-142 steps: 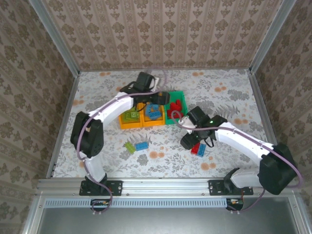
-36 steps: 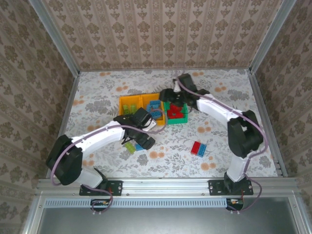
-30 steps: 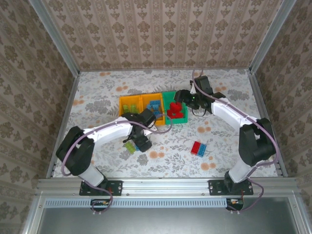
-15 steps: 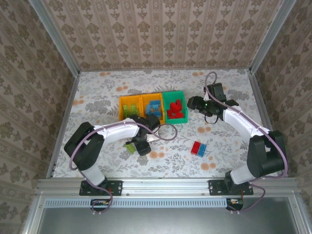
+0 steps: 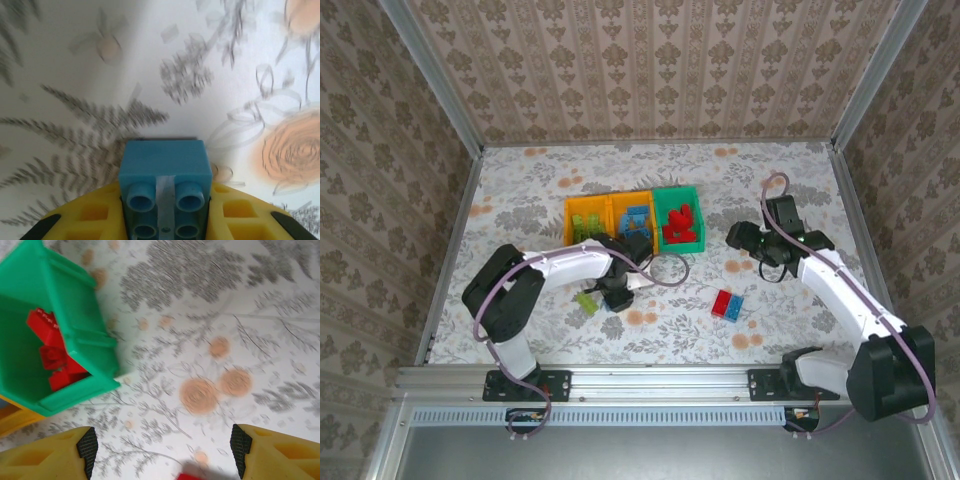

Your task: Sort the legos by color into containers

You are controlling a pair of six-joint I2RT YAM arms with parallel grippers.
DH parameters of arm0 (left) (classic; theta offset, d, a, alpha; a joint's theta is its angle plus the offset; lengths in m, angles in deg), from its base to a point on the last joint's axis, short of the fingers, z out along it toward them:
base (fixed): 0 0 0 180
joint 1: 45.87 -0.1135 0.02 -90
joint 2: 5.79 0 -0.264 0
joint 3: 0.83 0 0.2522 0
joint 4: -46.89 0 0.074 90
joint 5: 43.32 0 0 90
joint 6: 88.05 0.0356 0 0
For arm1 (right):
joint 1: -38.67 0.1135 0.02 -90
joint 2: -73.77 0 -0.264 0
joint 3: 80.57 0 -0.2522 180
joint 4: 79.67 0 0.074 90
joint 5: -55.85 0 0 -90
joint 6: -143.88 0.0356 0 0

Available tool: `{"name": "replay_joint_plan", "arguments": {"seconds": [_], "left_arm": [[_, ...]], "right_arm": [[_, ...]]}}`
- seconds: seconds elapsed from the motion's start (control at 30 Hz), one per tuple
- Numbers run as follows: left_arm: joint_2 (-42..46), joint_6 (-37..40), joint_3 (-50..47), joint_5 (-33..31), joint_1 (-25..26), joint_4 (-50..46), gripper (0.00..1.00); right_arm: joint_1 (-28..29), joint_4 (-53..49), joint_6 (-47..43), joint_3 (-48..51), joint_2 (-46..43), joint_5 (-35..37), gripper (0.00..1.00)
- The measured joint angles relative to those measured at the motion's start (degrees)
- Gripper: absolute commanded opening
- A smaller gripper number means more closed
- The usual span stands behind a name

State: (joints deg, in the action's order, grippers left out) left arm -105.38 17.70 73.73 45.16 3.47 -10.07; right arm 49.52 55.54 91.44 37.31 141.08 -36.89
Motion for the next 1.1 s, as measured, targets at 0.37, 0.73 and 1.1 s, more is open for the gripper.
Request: {"name": "replay_joint_plan", "arguments": {"seconds": [0.37, 0.73, 1.1], "left_arm": [[8.4, -5.7, 10.9, -0.1, -6.6, 8.4, 0.17], [2.8, -12.0, 20.0, 6.3, -12.2, 10.5, 0.18], [0.0, -17.0, 21.6, 8.8, -14.6, 9.6, 0.22]], "right_arm": [[4.4, -6.4, 12.8, 15.5, -11.8, 0.9, 0.57], [9.2, -5.6, 21.2, 21.7, -12.7, 0.4, 0.36], [12.5, 5.6, 22.3, 17.8, 1.7, -0.6, 0.18]]}}
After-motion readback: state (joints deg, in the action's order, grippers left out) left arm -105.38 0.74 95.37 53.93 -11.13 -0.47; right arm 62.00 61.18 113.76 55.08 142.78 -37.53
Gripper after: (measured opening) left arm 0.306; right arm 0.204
